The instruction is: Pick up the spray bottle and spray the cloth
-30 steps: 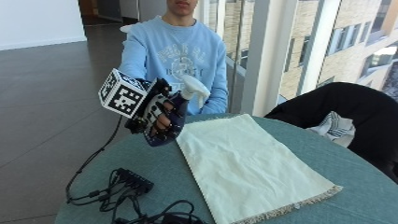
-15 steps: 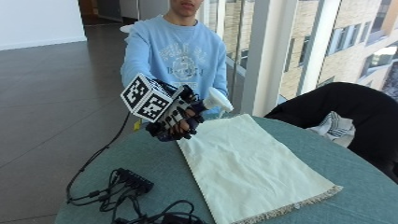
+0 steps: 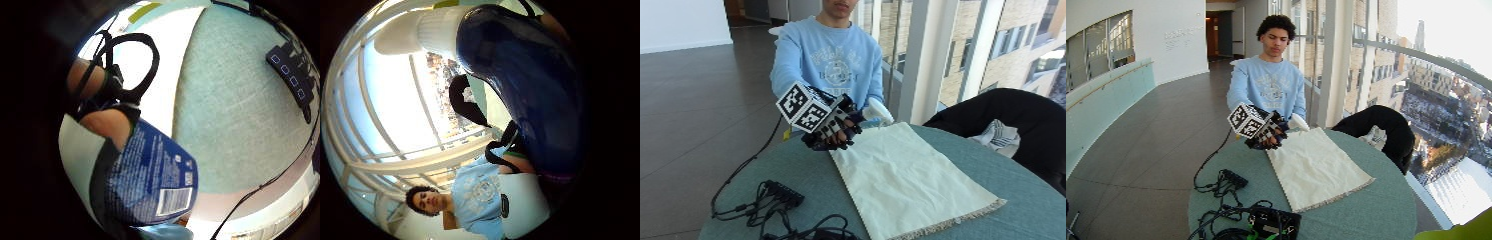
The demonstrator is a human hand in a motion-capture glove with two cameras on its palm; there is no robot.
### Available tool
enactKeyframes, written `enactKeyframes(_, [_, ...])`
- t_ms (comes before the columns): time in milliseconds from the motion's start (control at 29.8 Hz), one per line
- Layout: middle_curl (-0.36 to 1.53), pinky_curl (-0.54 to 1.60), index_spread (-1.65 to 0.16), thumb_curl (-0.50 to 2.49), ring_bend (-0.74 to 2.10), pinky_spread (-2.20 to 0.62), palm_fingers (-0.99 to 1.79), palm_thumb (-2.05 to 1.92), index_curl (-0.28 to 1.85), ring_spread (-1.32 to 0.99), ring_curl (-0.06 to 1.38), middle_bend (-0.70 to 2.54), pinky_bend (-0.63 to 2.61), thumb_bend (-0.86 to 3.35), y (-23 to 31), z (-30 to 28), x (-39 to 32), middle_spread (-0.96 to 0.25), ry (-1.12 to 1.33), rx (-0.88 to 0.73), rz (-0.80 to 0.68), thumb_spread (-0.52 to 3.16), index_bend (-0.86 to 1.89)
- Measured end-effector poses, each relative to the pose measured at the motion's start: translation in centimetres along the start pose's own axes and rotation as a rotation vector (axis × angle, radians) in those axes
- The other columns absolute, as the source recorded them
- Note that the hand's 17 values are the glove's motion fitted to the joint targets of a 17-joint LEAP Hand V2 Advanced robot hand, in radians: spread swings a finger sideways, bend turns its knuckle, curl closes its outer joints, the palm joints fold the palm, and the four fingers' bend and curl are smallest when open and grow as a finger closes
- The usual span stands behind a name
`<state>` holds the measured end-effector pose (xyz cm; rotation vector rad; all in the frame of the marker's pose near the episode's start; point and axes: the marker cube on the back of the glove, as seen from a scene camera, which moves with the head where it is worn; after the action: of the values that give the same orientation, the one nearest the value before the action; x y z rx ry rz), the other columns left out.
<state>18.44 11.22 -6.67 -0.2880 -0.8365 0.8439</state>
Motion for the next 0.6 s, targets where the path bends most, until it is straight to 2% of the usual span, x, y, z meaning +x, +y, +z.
enactKeyframes(604, [0.45,0.37,-0.29,0.65,0.53,0.22,0.98,0.88,0.19,0.05,0.39,0.27,0.34,-0.03,0.35,-0.04,0.27,-0.04,0.004,-0.020,0.040,0.80,0.08])
